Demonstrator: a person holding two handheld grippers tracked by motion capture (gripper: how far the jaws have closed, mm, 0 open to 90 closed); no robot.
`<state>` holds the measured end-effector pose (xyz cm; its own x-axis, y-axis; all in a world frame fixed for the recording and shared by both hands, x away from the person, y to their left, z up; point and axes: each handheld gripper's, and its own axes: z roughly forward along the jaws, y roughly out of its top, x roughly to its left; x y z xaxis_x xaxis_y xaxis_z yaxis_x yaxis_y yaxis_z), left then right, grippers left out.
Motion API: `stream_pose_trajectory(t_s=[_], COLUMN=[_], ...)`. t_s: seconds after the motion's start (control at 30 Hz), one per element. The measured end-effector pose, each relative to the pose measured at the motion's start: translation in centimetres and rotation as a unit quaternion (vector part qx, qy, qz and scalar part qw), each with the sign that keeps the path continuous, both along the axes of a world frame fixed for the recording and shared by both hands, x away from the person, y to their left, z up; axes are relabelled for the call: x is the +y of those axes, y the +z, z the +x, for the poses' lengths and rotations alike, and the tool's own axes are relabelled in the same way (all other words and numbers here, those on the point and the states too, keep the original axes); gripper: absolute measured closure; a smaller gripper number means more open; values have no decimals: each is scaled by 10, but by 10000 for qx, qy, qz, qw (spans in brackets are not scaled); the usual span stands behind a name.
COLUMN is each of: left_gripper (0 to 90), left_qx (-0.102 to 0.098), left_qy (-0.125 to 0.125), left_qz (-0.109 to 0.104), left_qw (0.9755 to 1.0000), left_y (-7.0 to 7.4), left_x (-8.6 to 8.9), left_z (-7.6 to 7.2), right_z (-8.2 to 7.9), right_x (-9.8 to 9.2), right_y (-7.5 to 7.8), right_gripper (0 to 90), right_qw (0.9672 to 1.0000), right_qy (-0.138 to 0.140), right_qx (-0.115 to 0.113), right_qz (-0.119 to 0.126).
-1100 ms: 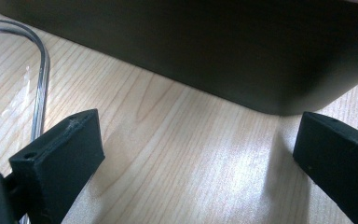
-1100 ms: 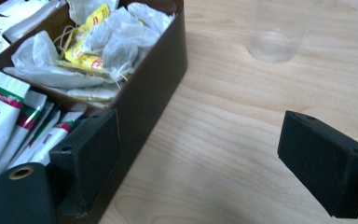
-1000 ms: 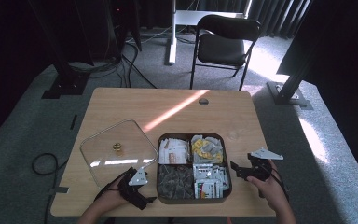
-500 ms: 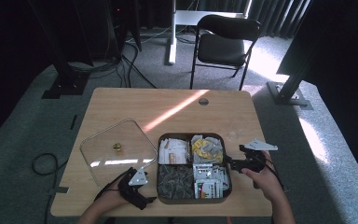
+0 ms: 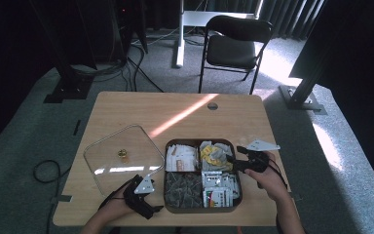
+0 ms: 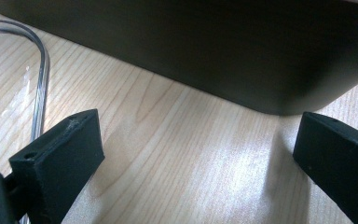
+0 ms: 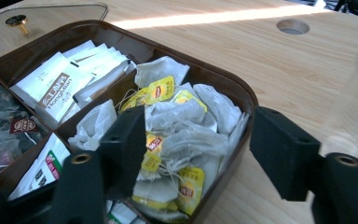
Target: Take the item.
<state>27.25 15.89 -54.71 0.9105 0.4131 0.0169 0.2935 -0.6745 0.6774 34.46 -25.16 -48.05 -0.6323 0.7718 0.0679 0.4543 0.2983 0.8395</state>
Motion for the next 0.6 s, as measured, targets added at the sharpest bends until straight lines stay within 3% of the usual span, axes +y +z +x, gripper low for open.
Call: stream_pose_trajectory(t_s=[0.3,0.6], left_gripper=[15,15], left_qx=[-5,-4], left_qy=[0,0], left_qz=[-6,-6], left_qw=[10000,10000], left_y=[0,0], left_x=[0,0], left_z=[0,0], right_z=[11,14], right_x=[14,19], right_y=[-10,-16], right_gripper=[456,523], right_qw=[9988,9978], right_qy=[95,255], right_qx=[-99,38], right_qz=[-468,-605])
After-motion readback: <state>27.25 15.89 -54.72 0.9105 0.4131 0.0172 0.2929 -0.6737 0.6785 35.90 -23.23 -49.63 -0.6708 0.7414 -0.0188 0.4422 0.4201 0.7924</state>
